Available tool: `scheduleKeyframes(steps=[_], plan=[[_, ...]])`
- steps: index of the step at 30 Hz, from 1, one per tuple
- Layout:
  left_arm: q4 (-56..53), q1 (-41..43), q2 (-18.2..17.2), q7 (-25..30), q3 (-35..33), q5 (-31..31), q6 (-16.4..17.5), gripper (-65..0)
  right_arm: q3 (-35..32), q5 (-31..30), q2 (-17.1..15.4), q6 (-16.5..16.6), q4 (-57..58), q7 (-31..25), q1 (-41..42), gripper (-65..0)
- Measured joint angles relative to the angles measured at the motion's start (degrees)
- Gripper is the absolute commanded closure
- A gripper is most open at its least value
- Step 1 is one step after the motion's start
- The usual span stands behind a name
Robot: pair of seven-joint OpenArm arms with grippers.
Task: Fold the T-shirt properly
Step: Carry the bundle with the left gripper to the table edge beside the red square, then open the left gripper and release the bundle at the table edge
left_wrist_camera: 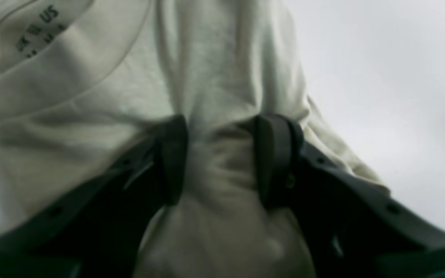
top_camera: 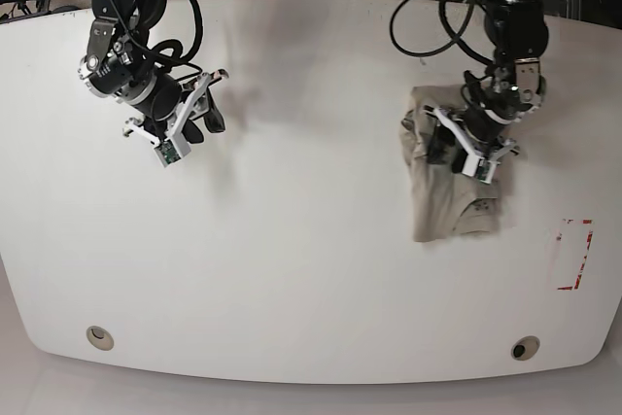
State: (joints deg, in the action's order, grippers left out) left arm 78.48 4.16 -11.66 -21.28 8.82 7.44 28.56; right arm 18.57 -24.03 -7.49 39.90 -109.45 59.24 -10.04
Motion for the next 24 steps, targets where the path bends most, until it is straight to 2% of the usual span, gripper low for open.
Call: scheduleKeyframes(steps=[5, 10, 14, 19, 24], plan=[[-5.7, -0.2, -8.7, 0.3, 8.0, 0.5, 5.8, -27.4, -0.2, -0.3, -0.7, 0.0, -0.2, 0.0, 0.0, -21.6], [-13.7, -3.5, -17.9, -0.9, 8.6, -0.5, 5.6, -27.4, 0.1, -0.2, -1.1, 0.0, -1.5, 0.0, -0.2, -21.6], [-19.4, -5.4, -23.3, -0.7, 8.5, -1.8, 5.6, -27.4, 0.0, -0.3, -0.9, 0.0, -1.6, -0.1, -0.3, -21.6], [-24.8, -7.0, -27.8, 2.1, 8.5, -3.2, 11.1, -27.4, 0.0, -0.2, -1.1, 0.0, -1.6, 0.0, -0.3, -21.6], [-24.6, -8.3, -30.5, 1.3, 8.3, -4.0, 12.0, -27.2, 0.0, -0.2, -1.0, 0.0, -1.5, -0.1, -0.3, -21.6]])
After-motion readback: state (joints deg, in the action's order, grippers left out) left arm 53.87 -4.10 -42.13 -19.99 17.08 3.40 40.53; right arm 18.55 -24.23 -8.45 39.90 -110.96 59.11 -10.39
